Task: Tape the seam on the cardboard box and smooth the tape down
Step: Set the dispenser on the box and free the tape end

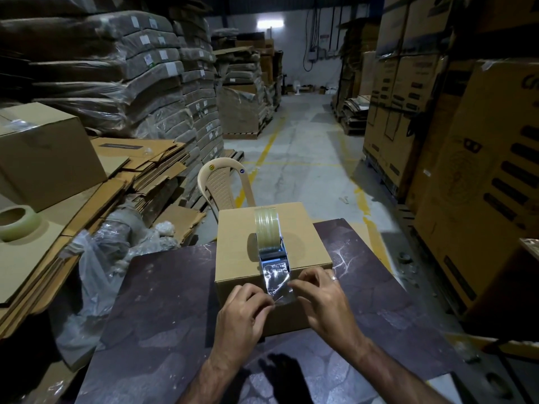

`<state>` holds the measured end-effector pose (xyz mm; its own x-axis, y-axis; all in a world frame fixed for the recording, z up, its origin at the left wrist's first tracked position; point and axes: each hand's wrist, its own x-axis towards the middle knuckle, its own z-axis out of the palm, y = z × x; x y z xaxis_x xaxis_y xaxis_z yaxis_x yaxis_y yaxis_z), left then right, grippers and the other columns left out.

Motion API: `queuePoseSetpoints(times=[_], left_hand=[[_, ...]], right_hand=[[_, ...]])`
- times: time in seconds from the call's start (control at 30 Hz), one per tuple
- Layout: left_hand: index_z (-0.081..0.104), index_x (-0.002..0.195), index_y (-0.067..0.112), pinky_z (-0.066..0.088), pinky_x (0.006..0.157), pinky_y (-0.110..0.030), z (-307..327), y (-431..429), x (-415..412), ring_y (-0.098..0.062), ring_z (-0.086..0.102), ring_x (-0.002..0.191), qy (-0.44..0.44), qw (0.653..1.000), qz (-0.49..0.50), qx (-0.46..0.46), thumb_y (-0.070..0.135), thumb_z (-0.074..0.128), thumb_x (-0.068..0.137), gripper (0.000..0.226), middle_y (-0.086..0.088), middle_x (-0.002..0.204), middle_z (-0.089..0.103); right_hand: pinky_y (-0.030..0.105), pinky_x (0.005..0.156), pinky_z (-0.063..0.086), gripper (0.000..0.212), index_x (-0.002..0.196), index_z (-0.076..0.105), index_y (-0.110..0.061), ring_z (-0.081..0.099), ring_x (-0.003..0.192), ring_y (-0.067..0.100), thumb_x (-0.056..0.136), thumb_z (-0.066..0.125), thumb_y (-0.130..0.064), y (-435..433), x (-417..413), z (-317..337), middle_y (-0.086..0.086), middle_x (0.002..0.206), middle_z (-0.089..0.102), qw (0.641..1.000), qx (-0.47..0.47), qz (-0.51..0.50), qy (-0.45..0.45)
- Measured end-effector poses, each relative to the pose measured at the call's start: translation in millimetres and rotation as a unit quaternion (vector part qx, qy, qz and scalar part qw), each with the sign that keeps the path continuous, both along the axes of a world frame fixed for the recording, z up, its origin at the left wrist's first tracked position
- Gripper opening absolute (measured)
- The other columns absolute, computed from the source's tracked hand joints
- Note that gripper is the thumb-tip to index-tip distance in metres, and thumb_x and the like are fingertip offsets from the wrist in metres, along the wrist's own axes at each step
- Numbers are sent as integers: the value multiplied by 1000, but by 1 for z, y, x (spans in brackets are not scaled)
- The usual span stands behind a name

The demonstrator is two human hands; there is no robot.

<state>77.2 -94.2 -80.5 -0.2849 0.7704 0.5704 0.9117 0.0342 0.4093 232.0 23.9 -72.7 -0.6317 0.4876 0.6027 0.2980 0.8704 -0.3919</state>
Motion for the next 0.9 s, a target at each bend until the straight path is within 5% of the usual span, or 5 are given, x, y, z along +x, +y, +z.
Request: queuePoseSetpoints(times=[0.4,0.5,0.6,0.8,0.9], left_hand=[[70,81,21,46,64,-17,-4,-1,-1,-4,52,80,-33,999,5,-7,21,77,77,9,12,84,59],[69,82,24,46,66,-18,-4,0,-1,-3,52,82,-45,999,1,-5,22,76,78,9,14,85,58],[68,81,24,46,68,-20,-2,0,1,-4,53,83,-65,998,3,4,22,76,78,9,15,84,58],[71,85,25,48,75,-21,-1,3,1,-4,58,88,-155,987,25,19,19,77,77,12,15,88,60],[73,88,22,46,65,-9,2,3,6,-4,60,88,-227,973,30,43,11,78,77,17,11,90,63]], right_hand=[[20,63,49,29,95,72,-24,52,87,14,71,81,-11,17,-9,-22,-2,95,62,998,37,38,-36],[25,60,51,12,92,73,-22,52,85,14,81,70,-20,21,-12,-27,-3,92,62,998,40,38,-9],[26,60,51,18,90,74,-21,53,84,14,86,61,-33,21,-13,-28,-3,90,63,999,37,38,5],[21,65,46,17,93,73,-25,49,85,10,88,61,-37,20,-14,-32,-6,91,61,999,10,40,12],[16,68,42,16,94,73,-26,50,84,11,88,61,-35,19,-14,-30,-6,91,61,999,6,43,17]])
